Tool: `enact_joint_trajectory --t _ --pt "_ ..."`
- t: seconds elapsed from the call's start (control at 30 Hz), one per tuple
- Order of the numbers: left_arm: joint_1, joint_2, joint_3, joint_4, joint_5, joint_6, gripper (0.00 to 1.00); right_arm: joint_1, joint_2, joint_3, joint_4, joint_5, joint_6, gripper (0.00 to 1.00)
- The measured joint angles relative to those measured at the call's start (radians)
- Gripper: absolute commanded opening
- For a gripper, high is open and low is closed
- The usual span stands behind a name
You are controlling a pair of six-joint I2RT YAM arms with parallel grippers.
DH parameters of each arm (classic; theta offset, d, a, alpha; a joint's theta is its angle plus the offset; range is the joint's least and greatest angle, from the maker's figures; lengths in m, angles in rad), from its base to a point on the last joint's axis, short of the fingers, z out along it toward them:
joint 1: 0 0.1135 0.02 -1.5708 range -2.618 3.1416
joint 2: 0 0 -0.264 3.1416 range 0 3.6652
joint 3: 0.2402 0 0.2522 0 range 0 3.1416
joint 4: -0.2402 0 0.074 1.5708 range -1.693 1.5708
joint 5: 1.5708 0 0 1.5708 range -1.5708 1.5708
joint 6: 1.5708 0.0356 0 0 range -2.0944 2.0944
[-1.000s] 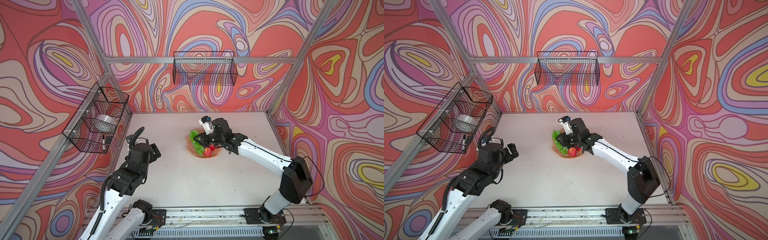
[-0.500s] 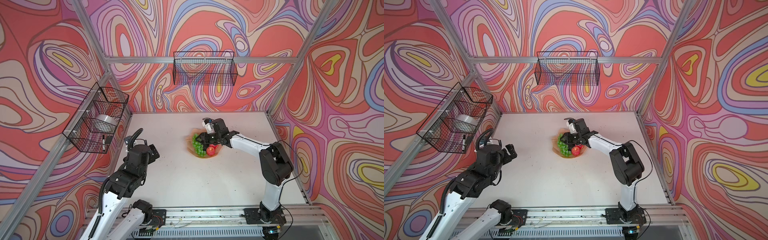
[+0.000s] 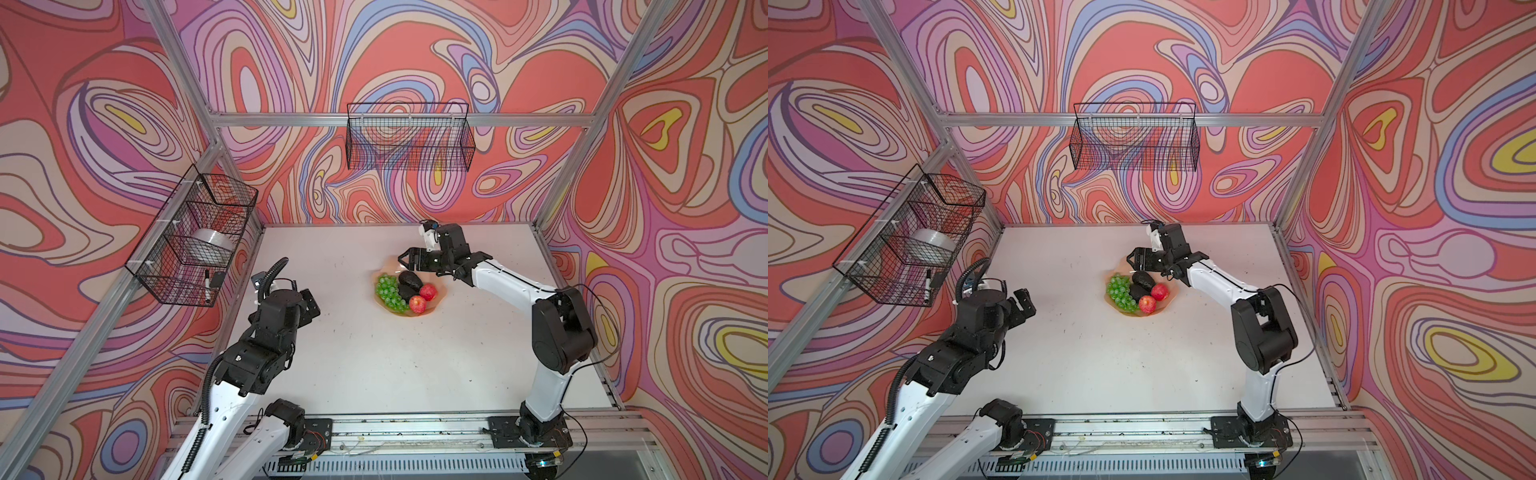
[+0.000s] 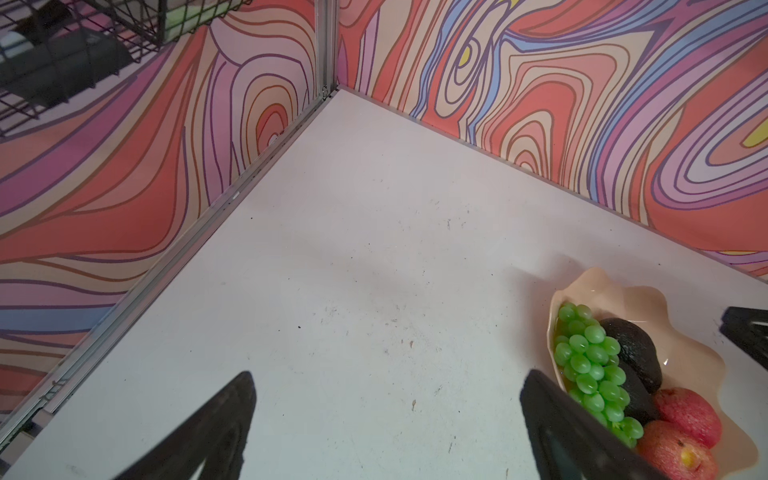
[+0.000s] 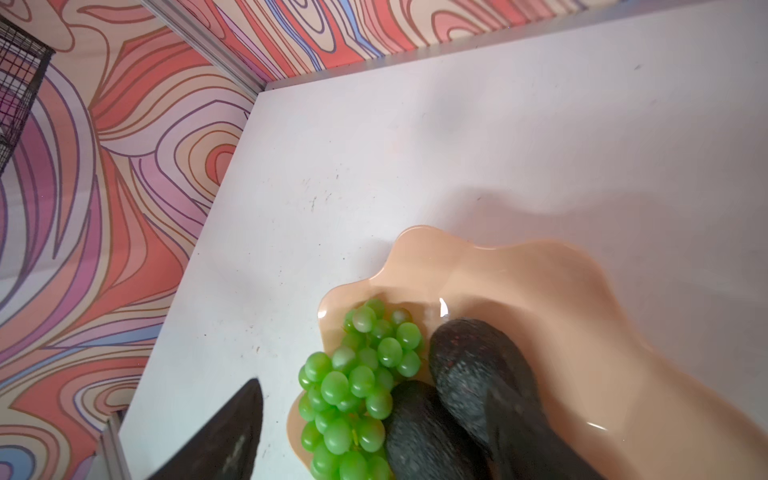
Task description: Place and organize the fake fruits in the fruit bowl
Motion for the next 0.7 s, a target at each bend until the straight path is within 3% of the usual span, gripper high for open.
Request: enact_joint_trajectory --t 0.23,0.37,0.57,0.7 --pt "0.000 0.011 -0.191 0.235 -0.072 0.089 1.00 -0.084 -0.390 -0.239 0.060 0.169 -0.097 0.98" --pt "0.000 0.112 -0.303 0.435 -0.117 0.171 1.00 -0.195 -0.562 -0.496 0.185 0.286 -0.146 0.98" --pt "0.002 0.192 -0.501 0.750 -0.158 0.340 1.00 -0.363 -0.576 -0.767 0.331 0.447 -0.175 0.98" --pt "0.050 0.207 -0.628 0.975 -0.140 0.425 1.00 -0.398 -0.494 -0.880 0.540 0.500 -0.216 0.98"
